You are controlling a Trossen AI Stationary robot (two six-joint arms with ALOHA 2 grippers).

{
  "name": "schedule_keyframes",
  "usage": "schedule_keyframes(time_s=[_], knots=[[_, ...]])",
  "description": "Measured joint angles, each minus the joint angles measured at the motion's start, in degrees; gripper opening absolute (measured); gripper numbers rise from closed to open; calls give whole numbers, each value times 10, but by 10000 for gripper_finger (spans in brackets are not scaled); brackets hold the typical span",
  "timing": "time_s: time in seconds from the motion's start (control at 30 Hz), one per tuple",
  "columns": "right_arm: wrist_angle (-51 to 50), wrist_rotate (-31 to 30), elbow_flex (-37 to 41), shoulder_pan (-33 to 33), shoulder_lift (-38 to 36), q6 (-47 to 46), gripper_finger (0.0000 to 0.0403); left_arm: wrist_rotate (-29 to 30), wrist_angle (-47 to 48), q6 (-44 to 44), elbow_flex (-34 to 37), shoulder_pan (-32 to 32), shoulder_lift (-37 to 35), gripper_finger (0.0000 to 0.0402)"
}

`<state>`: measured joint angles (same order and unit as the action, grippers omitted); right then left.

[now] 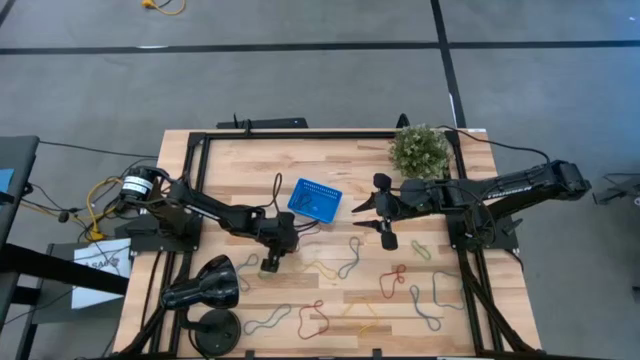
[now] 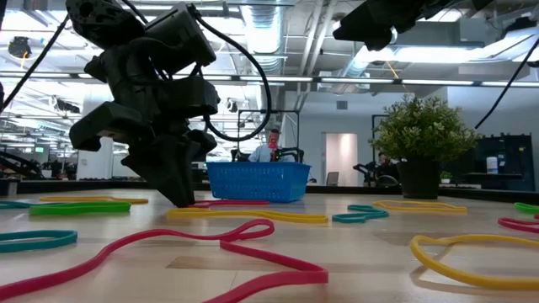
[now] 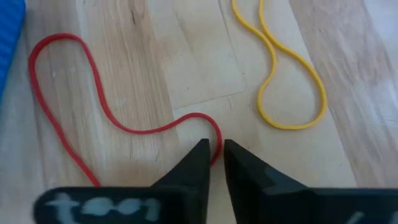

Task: Pick and place items into bin
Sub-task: Put the red rubber band into the blue bin

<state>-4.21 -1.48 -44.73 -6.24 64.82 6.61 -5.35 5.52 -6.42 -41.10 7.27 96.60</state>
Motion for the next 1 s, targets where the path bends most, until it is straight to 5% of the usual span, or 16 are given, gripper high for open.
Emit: schedule_keyframes(time_s=[0.37,0.53,0.8,1.0], knots=[[0,0,0,0,0,-1,140,0,10,15,-14,0,1,0],[0,0,0,0,0,-1,139,10,90,11,-70,1,2,0],[0,0,0,0,0,-2,137,106,276,-42,-182,9,-1,0],[0,0,0,0,0,-2,138,240,403,-65,-272,21,-2,0]])
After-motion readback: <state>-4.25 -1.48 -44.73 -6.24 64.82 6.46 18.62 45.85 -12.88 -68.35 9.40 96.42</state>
